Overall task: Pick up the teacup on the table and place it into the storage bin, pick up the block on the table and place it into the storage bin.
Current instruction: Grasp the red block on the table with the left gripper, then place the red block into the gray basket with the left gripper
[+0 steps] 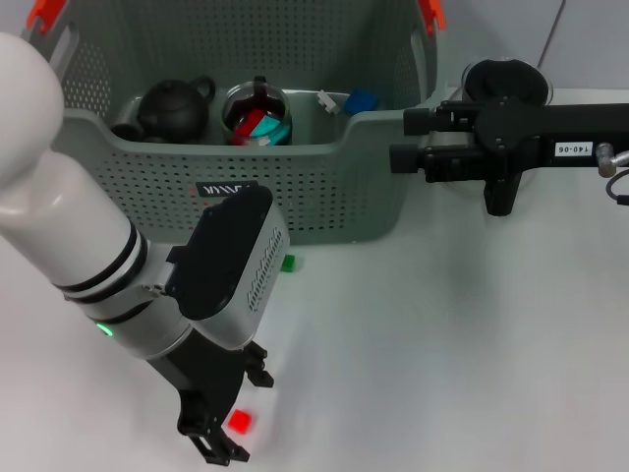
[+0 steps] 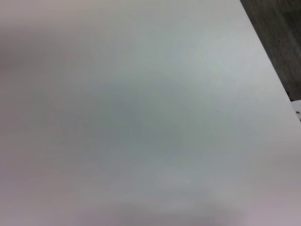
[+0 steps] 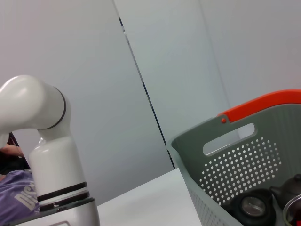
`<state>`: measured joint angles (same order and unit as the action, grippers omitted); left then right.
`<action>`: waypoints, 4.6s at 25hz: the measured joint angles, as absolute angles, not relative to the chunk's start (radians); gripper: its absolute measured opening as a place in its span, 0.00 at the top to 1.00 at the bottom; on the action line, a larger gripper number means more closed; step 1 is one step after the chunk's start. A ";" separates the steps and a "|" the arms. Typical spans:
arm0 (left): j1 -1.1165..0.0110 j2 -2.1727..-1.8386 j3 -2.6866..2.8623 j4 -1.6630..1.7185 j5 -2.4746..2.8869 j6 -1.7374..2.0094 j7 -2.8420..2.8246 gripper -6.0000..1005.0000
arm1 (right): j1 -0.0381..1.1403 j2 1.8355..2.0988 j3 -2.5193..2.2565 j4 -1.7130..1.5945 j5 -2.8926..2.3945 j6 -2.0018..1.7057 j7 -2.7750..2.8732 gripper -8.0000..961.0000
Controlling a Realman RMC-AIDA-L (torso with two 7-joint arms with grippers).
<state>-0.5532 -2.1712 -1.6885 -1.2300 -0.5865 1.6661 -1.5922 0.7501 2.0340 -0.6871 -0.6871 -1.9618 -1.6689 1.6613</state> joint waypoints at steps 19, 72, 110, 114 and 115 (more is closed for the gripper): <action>-0.553 -2.167 -1.697 -1.178 -0.577 1.619 -1.556 0.31 | 0.750 2.034 -0.694 -0.673 -1.962 -1.660 1.661 0.20; -0.551 -2.167 -1.701 -1.152 -0.571 1.612 -1.529 0.58 | 0.750 2.021 -0.771 -0.660 -2.082 -1.707 1.713 0.29; -0.640 -2.161 -2.022 -1.265 -0.654 1.845 -1.481 0.79 | 0.749 2.021 -0.723 -0.666 -2.078 -1.716 1.702 0.29; -0.707 -2.133 -2.217 -1.283 -0.757 1.926 -1.479 0.78 | 0.746 2.014 -0.722 -0.670 -2.079 -1.727 1.709 0.29; -0.723 -2.121 -2.257 -1.281 -0.788 1.935 -1.485 0.78 | 0.745 2.012 -0.722 -0.670 -2.079 -1.730 1.709 0.29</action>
